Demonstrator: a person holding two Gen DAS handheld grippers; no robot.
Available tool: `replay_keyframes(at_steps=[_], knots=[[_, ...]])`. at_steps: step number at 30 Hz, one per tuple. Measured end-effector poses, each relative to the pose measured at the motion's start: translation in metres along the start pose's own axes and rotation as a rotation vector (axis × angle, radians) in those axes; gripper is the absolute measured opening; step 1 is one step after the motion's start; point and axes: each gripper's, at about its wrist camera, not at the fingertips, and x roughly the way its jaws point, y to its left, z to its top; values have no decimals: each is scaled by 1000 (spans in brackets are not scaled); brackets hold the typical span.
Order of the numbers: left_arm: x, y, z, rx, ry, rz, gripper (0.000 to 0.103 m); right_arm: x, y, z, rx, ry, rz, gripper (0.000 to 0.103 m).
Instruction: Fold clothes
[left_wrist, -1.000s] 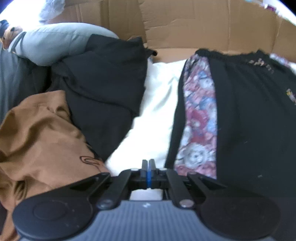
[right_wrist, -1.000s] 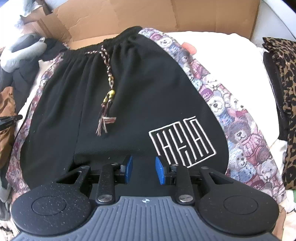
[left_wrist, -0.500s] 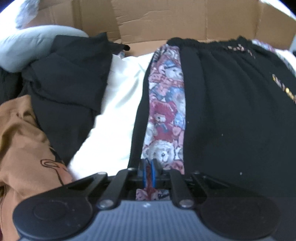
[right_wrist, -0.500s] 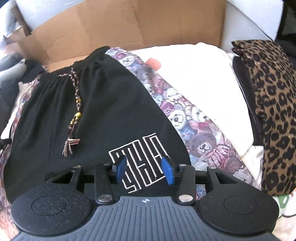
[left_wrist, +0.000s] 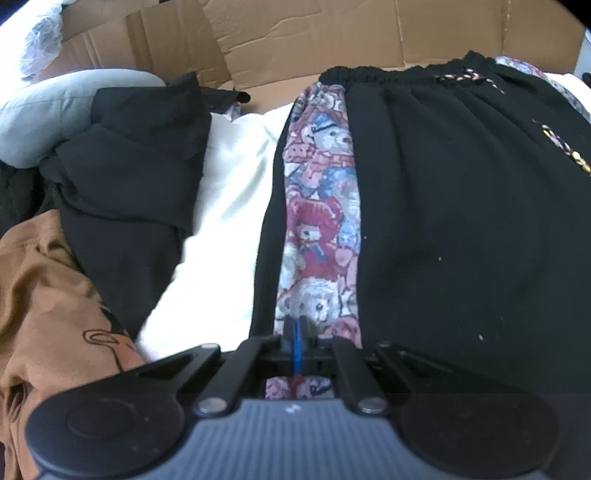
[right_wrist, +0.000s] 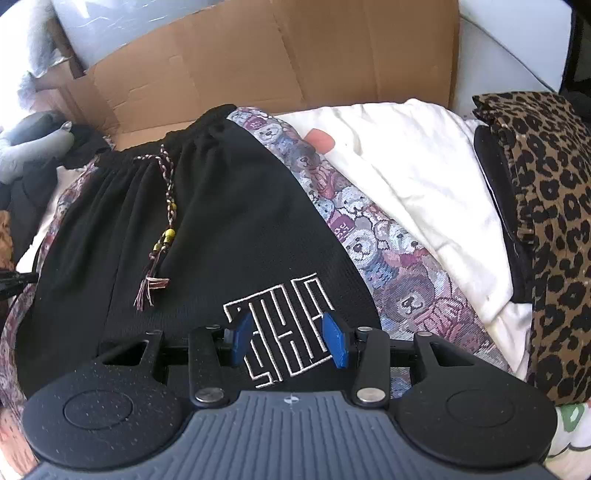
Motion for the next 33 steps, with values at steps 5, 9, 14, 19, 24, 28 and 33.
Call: replay_keyframes(at_steps=[5, 9, 14, 19, 24, 28, 33], knots=[[-7, 22, -4, -59, -4, 47, 0, -4, -2, 2, -18, -12, 13, 49], [-13, 35, -1, -112, -24, 35, 0, -2, -8, 8, -15, -14, 17, 49], [-28, 34, 9, -157, -86, -16, 1, 2, -15, 17, -24, -28, 17, 49], [-18, 20, 17, -141, -93, -13, 7, 9, -19, 21, -45, -26, 11, 49], [-3, 19, 15, -145, -66, -4, 12, 18, -23, 26, -58, -25, 2, 49], [6, 17, 13, -125, -46, -2, 17, 25, -28, 33, -58, -27, -6, 49], [11, 11, 14, -98, -47, 6, 32, 29, -33, 37, -39, -33, -7, 49]])
